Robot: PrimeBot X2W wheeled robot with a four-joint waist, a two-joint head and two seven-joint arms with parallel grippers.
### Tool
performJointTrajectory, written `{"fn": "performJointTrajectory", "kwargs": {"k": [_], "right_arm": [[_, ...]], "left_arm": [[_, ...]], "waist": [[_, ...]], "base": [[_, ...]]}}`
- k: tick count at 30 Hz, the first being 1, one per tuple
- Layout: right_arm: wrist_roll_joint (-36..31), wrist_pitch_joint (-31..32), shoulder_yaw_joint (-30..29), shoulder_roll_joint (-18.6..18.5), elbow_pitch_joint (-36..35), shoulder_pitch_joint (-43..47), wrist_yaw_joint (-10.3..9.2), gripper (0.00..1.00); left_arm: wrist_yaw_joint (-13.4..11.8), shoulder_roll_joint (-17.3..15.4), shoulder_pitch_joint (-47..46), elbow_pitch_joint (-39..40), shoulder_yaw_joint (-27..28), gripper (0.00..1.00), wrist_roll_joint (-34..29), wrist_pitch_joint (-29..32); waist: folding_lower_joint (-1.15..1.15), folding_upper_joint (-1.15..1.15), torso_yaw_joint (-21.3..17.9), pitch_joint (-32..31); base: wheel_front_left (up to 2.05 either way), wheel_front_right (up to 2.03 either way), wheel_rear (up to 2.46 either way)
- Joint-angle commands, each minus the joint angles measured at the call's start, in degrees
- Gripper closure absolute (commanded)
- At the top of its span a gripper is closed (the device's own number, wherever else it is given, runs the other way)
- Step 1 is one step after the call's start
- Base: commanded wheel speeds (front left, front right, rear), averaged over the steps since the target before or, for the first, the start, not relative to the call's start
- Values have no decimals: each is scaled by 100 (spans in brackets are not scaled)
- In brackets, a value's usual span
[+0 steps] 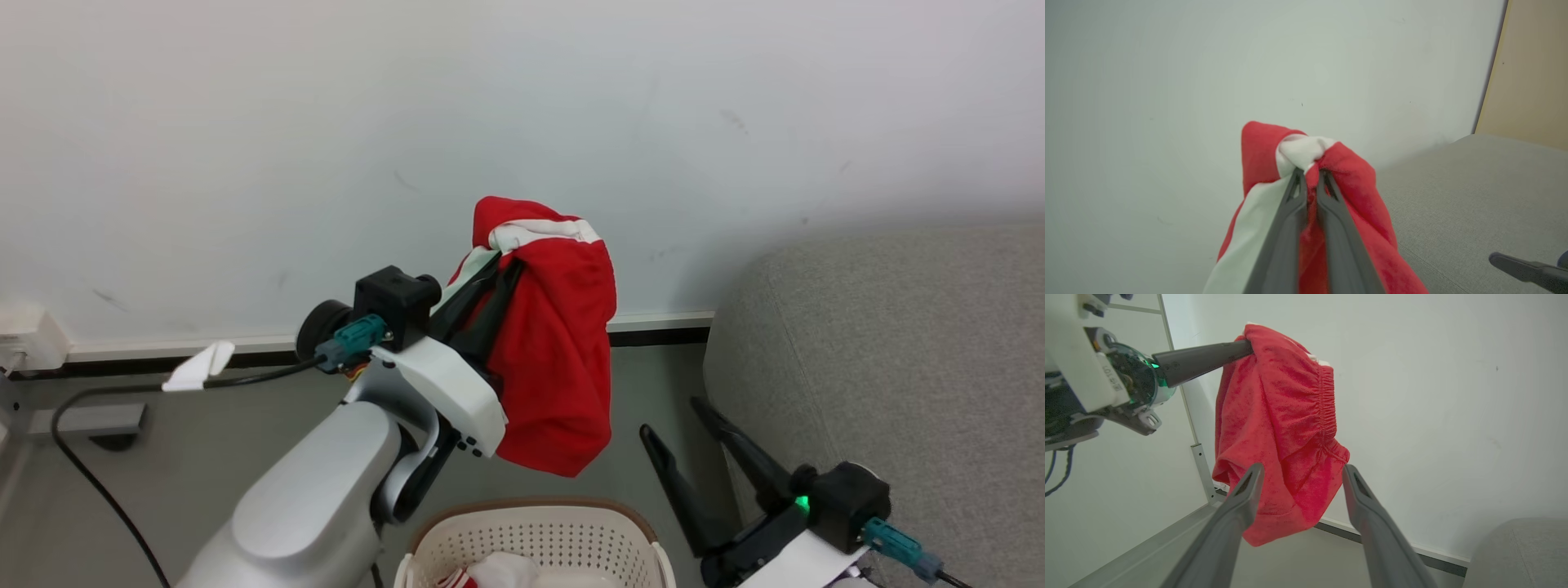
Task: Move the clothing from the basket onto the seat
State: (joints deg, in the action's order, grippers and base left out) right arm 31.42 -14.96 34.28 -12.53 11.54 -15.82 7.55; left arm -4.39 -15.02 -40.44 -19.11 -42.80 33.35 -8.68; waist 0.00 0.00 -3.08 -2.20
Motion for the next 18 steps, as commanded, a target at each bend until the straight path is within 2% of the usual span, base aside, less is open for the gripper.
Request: {"fn": "performJointTrajectory", "kwargs": {"k": [1,7,18], "right_arm": [[39,-17,86,18,61,-90,-12,0],[187,-17,831,11,681,-556,-12,0],[132,-17,1147,434,1987,-1198,-12,0]], "left_arm": [[8,17,80,-8,-5,100,31,-46],[78,157,116,-18,-112,100,99,-69],[270,552,211,-74,-439,100,188,-78]], "waist": [[0,0,27,-9],[0,0,215,-33],[0,0,721,-109]], "base": [[0,0,0],[0,0,0],[0,0,0]]}}
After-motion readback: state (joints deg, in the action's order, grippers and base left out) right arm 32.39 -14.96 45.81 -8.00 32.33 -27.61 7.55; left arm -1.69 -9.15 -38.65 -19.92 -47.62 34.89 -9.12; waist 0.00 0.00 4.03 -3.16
